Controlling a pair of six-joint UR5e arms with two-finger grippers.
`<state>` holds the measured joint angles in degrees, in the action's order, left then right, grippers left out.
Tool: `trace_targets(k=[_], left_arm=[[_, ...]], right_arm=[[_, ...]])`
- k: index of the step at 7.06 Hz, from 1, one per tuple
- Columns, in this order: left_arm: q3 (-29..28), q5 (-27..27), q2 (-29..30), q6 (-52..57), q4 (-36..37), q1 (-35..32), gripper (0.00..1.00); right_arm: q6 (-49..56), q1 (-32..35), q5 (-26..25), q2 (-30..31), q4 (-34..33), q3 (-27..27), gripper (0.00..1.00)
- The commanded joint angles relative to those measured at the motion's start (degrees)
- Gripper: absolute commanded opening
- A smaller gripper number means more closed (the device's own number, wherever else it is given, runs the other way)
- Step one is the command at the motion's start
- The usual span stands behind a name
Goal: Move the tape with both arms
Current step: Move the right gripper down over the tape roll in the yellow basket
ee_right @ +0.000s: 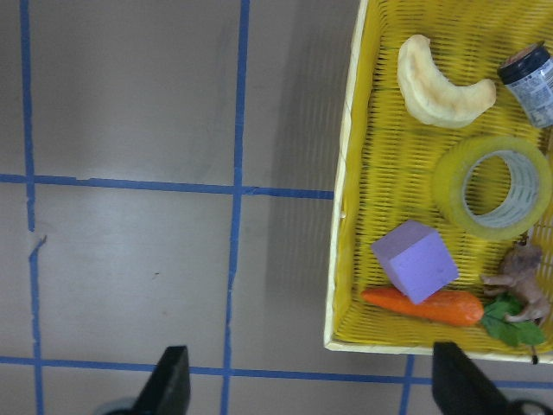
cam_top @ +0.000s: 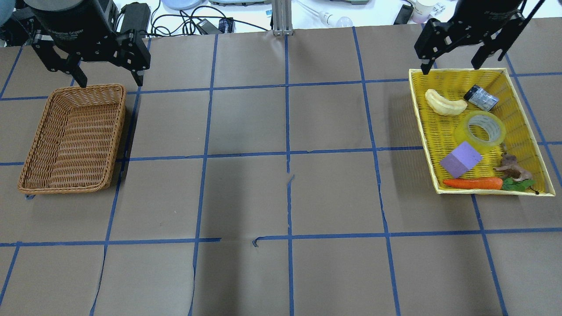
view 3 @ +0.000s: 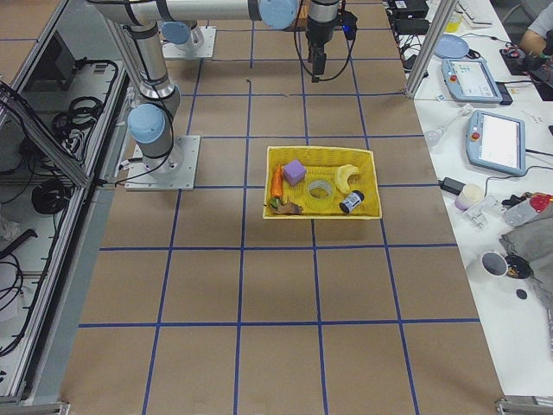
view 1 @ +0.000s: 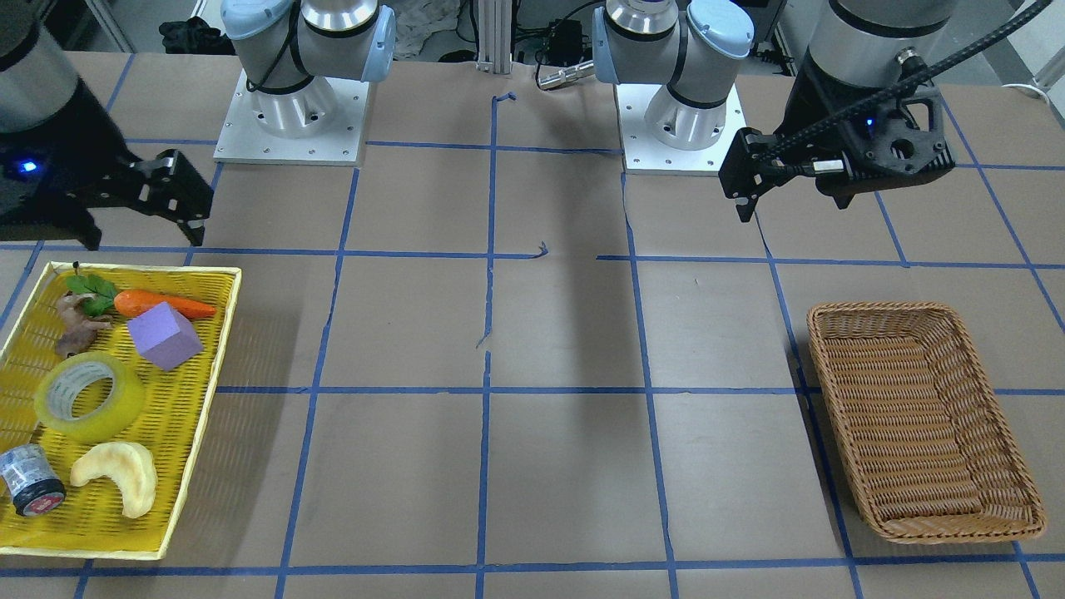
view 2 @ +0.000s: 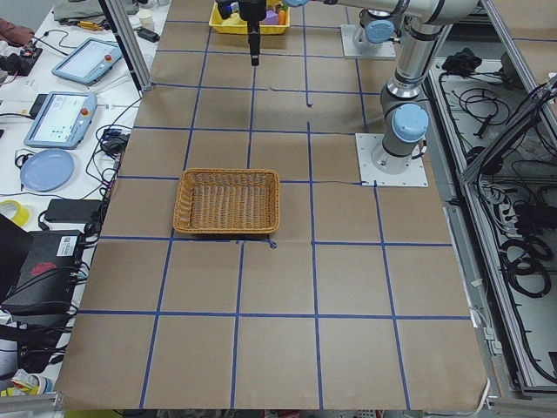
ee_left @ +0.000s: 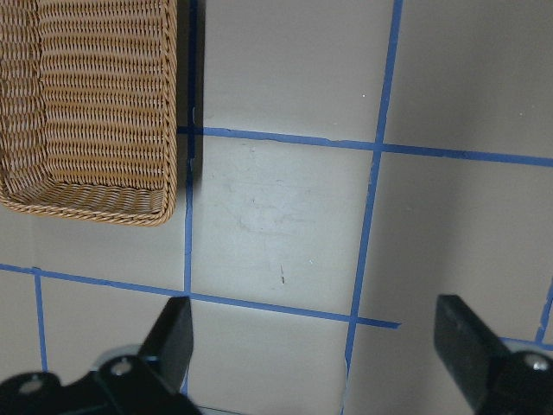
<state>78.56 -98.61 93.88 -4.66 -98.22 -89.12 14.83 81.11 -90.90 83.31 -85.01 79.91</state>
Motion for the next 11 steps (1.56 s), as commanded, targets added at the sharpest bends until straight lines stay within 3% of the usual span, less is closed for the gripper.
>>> trace_targets(k=[1, 3, 5, 6, 8, 11], left_arm=[[0.2, 0.0, 0.1, 0.0, -0.6, -0.1, 1.00], [0.5, 0.1, 0.2, 0.0, -1.3, -0.1, 1.00], [1.0, 0.5, -0.8, 0.0, -2.1, -0.3, 1.00], [1.6, 0.2, -0.4, 0.1, -2.4, -0.3, 1.00], [1.9, 0.5, -0.8, 0.1, -2.3, -0.1, 1.00], [2.3, 0.9, -1.0, 0.1, -2.3, -0.3, 1.00]], right_arm=[[16.1, -7.8, -0.2, -2.7, -2.8, 1.1, 1.00], [35.9, -14.5, -0.2, -6.7, -14.7, 7.3, 1.00], [50.7, -18.7, 0.1, -11.8, -32.4, 15.0, 1.00], [51.9, -20.5, 0.2, -14.9, -36.7, 15.8, 1.00], [52.1, -20.6, 0.1, -18.1, -37.1, 15.9, 0.99], [51.3, -20.8, 0.3, -19.6, -37.1, 16.0, 0.85]])
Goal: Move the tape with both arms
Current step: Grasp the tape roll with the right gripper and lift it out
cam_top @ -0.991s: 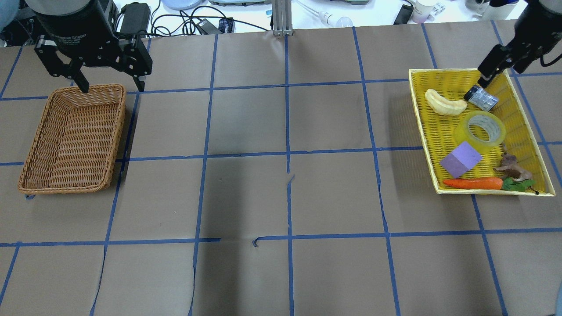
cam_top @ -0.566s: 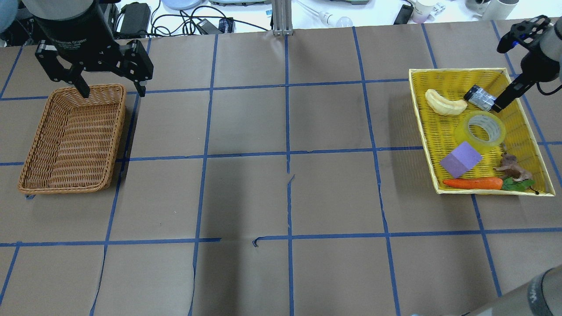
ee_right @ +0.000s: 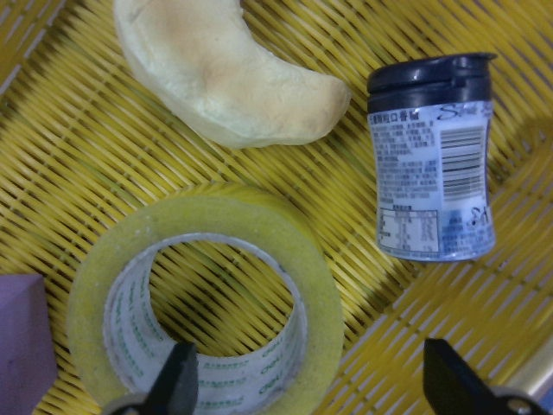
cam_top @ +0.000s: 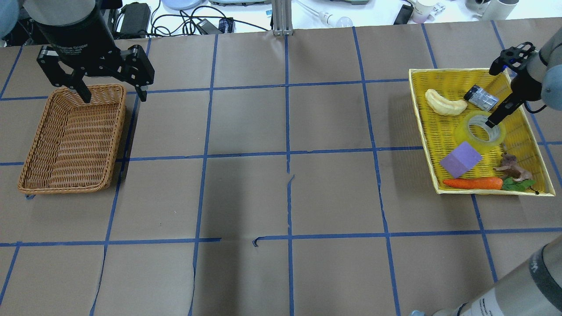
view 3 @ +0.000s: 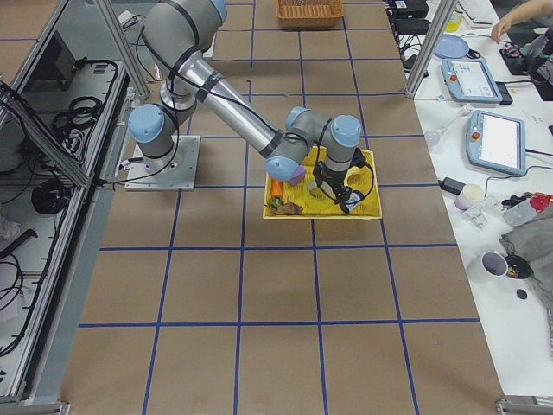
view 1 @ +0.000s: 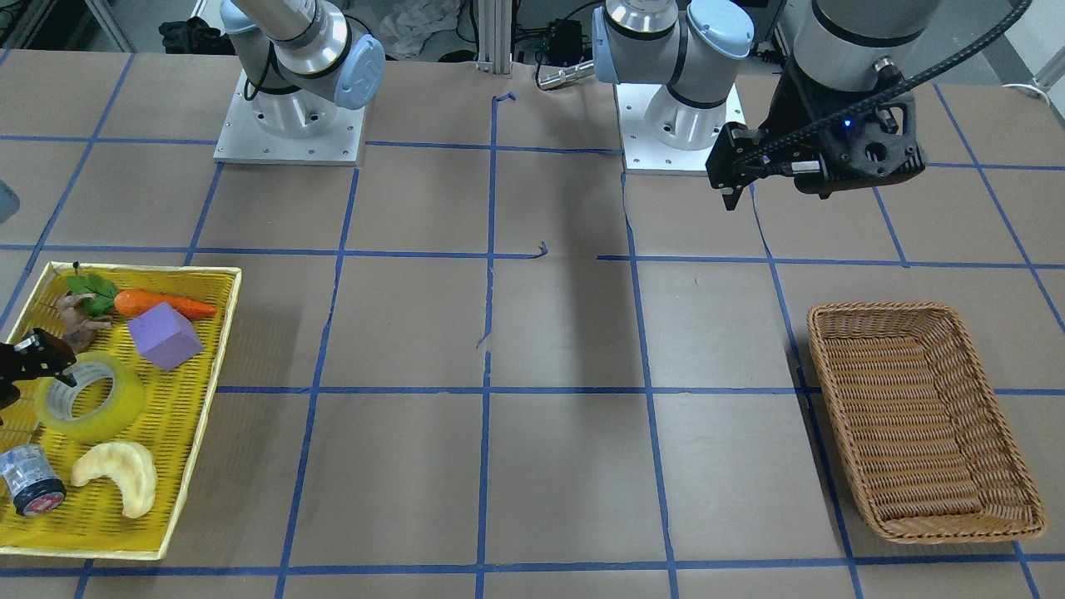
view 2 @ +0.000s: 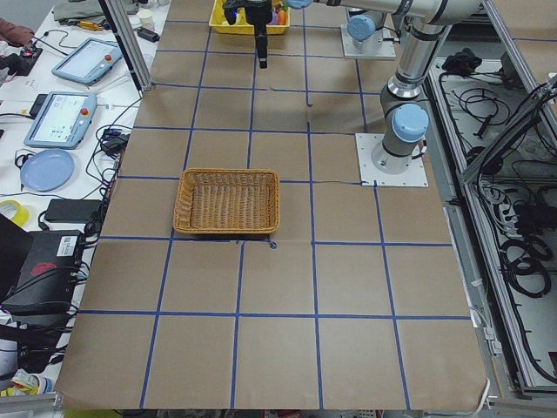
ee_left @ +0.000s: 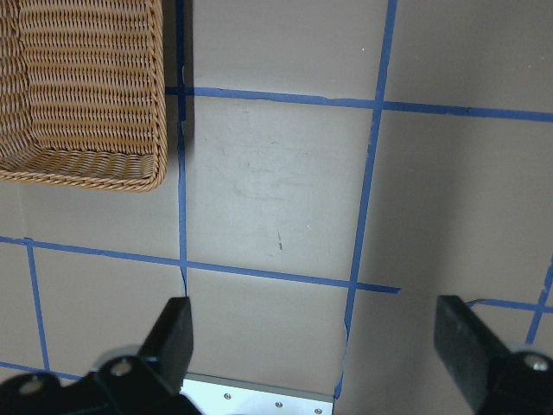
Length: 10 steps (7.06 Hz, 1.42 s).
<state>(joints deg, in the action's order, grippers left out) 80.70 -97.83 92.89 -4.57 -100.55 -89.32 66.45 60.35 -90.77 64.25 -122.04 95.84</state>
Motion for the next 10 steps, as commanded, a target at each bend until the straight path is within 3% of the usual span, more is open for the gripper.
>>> trace_targets(k=[1, 3, 5, 10], left_arm=[[0.3, 0.3, 0.2, 0.0, 0.0, 0.0, 1.00], [0.4, 2.8, -0.2, -0.1, -0.2, -0.1, 1.00], [0.4, 3.9, -0.2, -0.1, -0.2, -0.1, 1.00], [0.6, 3.0, -0.3, 0.0, -0.2, 0.6, 1.00]], right_arm=[[-2.1, -0.1, -0.2, -1.5, 0.0, 0.0, 0.65], [-3.1, -0.1, -0.7, -2.2, 0.0, 0.4, 0.62], [-3.3, -0.1, -0.9, -2.1, 0.0, 0.2, 0.00], [-5.3, 0.0, -0.7, 0.5, 2.1, -2.1, 0.00]])
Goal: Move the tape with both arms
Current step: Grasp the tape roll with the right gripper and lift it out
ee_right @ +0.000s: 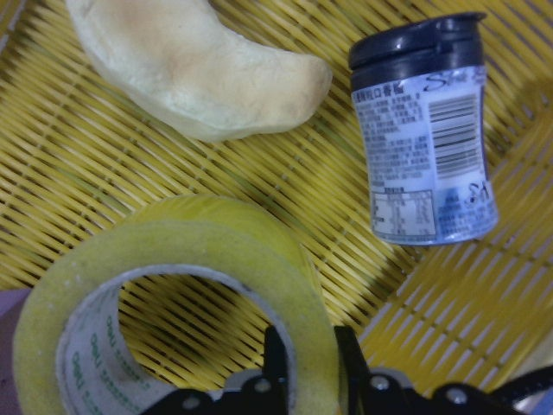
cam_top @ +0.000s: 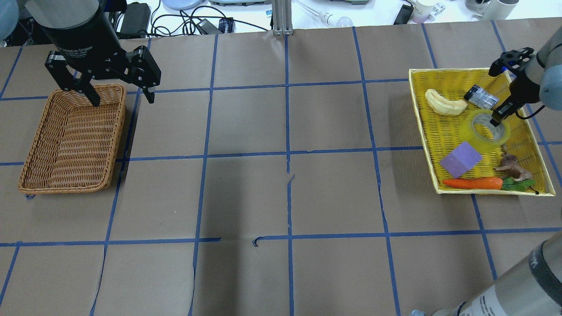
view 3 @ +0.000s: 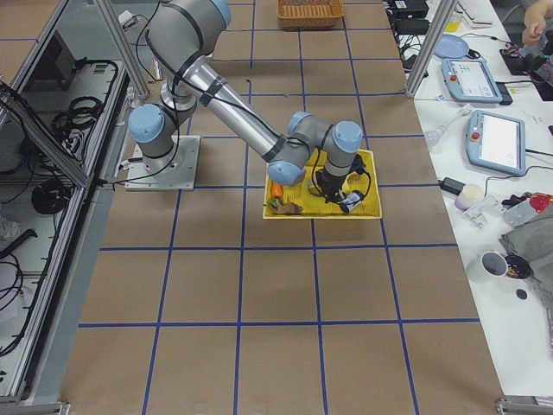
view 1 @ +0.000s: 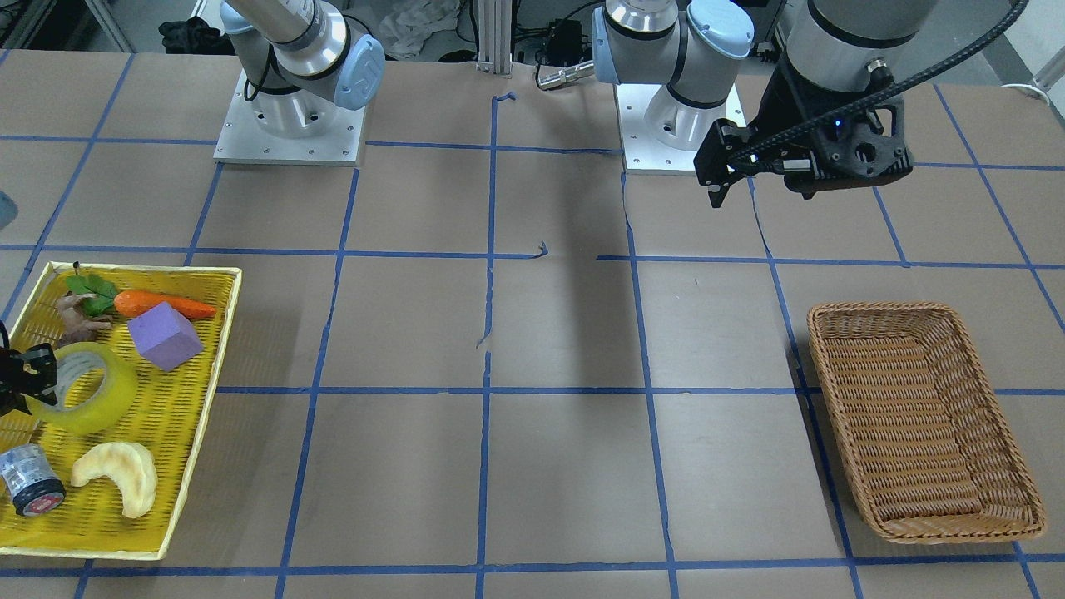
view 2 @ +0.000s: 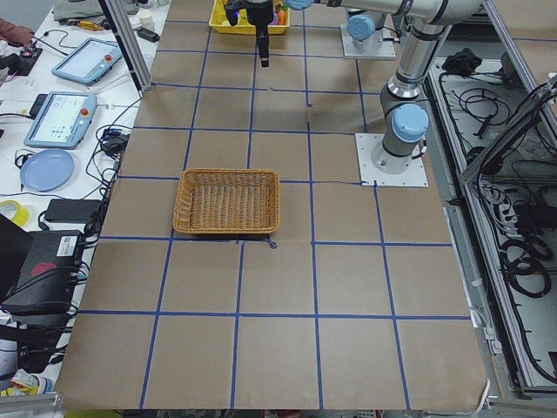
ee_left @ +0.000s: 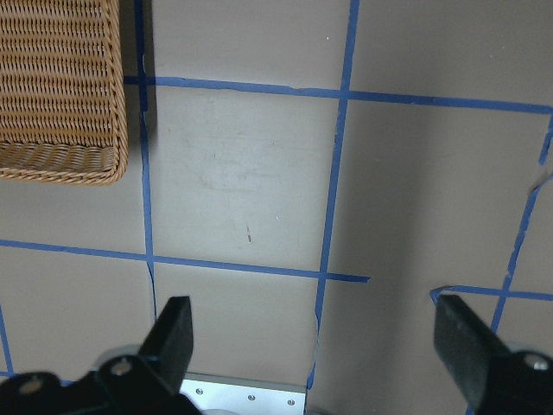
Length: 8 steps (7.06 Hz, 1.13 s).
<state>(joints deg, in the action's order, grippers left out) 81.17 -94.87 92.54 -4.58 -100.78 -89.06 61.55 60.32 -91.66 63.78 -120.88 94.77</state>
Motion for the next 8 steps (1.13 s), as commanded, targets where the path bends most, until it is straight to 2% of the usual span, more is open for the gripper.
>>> trace_targets(k=[1, 4, 6, 8], left_arm=[[-0.1, 0.2, 0.5, 0.0, 0.5, 0.5, 1.00], [0.7, 0.6, 1.8, -0.9, 4.5, 0.2, 1.00], [2.4, 0.0, 1.4, -1.1, 7.8, 0.2, 1.00], [6.4, -0.1, -0.5, -0.1, 7.9, 1.8, 1.00]], right_arm=[[-0.5, 0.6, 0.2, 1.6, 3.8, -2.9, 0.00], [-5.1, 6.1, 0.2, 4.2, 15.6, -10.5, 0.00], [-17.4, 13.6, 0.2, 5.8, 17.6, -11.0, 0.00], [-28.4, 21.9, 0.8, 5.5, 17.7, -11.0, 0.00]])
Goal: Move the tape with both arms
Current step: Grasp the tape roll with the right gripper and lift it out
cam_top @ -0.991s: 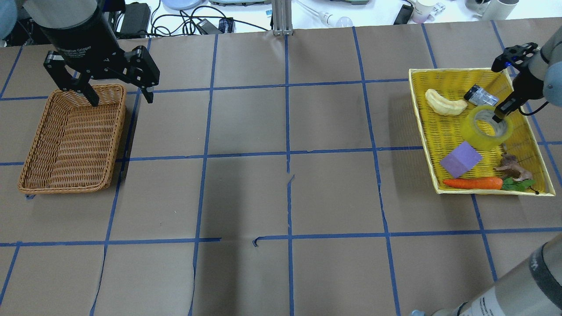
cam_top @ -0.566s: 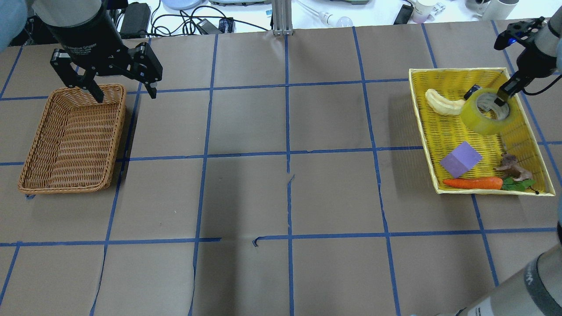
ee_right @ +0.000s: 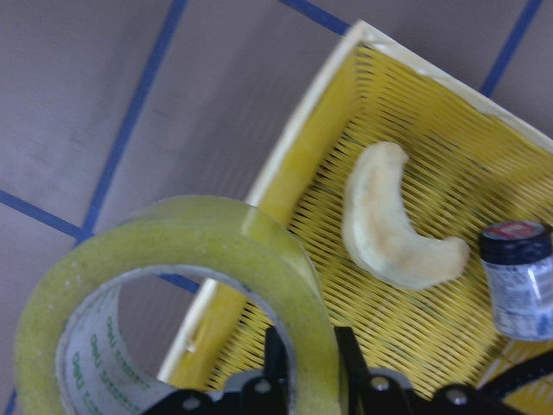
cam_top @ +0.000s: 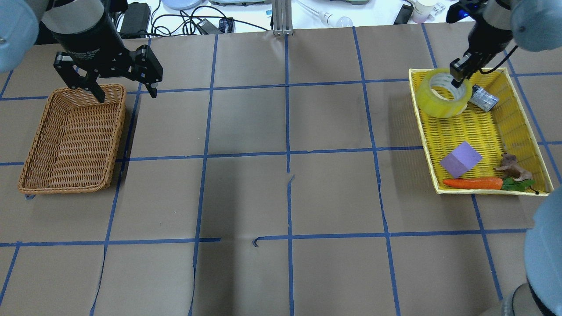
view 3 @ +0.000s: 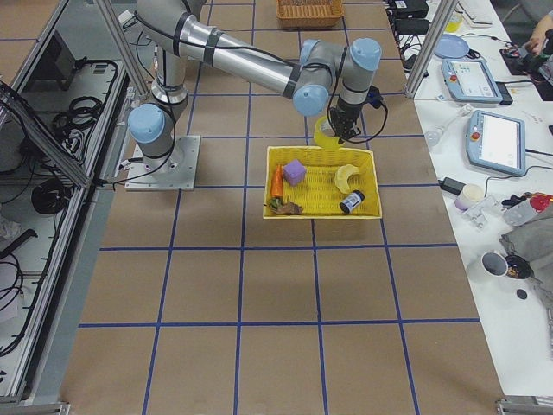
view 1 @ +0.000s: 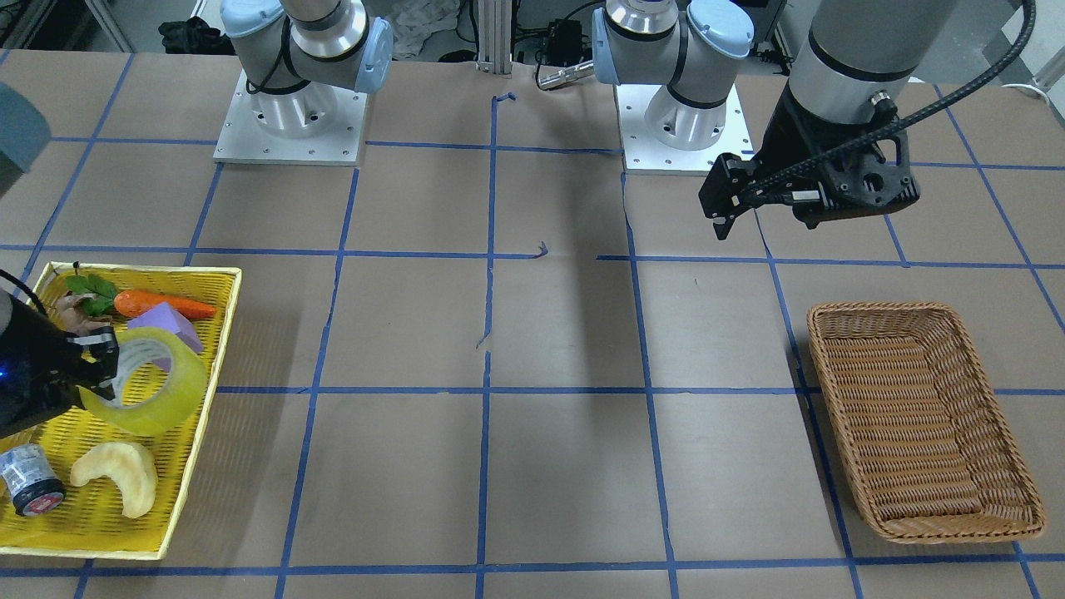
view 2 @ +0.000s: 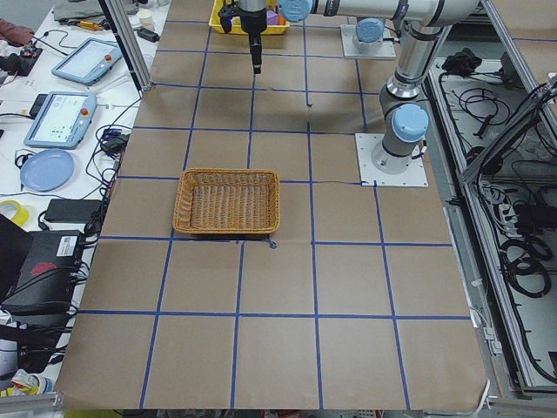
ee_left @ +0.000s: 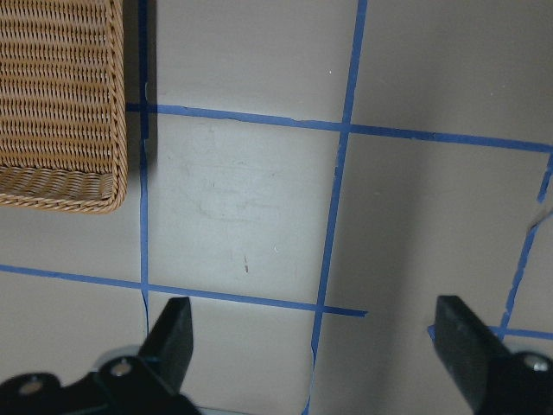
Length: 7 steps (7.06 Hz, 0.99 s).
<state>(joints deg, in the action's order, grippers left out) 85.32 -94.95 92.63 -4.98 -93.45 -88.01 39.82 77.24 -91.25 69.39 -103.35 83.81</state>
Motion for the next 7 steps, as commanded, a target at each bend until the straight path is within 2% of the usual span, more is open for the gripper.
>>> trace_targets(k=[1, 4, 5, 6, 7], left_arm=[[3.3, 0.1, -0.6, 0.5, 1.3, 0.8, 1.00], [3.8, 0.2, -0.5, 0.5, 2.7, 0.9, 1.00], [3.9, 0.1, -0.5, 0.5, 2.7, 0.9, 1.00], [4.0, 0.1, -0.5, 0.5, 2.7, 0.9, 1.00], [3.9, -0.1, -0.5, 0.5, 2.7, 1.0, 1.00]], right_arm=[[-16.7, 9.8, 0.9, -0.4, 0.2, 0.4, 0.00], [-43.1, 24.2, 1.6, -4.8, -4.0, 0.7, 0.00], [-47.2, 27.9, 1.4, -4.8, -4.1, 2.6, 0.00], [-49.5, 30.3, 1.1, -4.4, -7.2, 6.7, 0.00], [-52.4, 33.6, 0.7, -3.8, -14.8, 12.1, 0.00]])
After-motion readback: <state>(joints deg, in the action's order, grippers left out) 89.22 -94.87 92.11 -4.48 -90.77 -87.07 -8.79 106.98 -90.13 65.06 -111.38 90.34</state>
